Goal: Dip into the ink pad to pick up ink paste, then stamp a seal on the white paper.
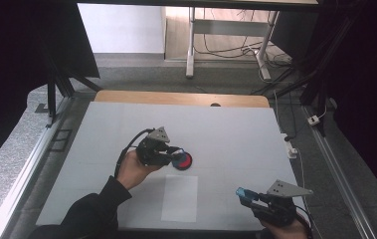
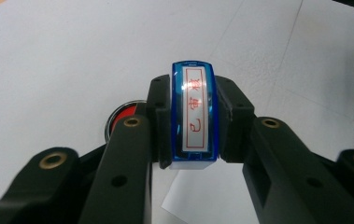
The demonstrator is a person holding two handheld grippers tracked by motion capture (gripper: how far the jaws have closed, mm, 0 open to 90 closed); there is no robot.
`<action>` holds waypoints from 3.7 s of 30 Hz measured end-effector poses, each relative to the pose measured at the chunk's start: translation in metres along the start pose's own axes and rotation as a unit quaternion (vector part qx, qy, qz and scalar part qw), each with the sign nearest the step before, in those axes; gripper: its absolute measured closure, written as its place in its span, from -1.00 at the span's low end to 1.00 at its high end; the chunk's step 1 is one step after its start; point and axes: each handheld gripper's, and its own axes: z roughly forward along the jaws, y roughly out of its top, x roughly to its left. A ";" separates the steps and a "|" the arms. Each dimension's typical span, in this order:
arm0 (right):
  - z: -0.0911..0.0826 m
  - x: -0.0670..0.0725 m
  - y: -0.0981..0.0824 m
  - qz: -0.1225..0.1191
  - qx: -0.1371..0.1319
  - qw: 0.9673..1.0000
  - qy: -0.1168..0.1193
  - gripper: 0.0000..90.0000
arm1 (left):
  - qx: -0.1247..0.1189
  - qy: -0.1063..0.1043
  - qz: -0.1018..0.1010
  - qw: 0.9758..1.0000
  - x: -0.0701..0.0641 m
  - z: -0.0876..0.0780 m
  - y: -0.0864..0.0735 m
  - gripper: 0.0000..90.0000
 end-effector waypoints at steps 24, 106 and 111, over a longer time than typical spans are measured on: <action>-0.001 0.000 0.000 0.000 0.000 1.000 0.001 0.51 | -0.012 -0.016 0.014 1.000 -0.020 -0.016 -0.010 0.56; 0.001 0.001 0.000 -0.004 0.004 1.000 0.006 0.51 | 0.070 -0.028 0.018 0.997 -0.054 0.043 -0.055 0.57; 0.001 0.001 0.000 -0.005 0.006 1.000 0.006 0.51 | 0.063 -0.039 -0.003 0.997 -0.049 0.043 -0.057 0.57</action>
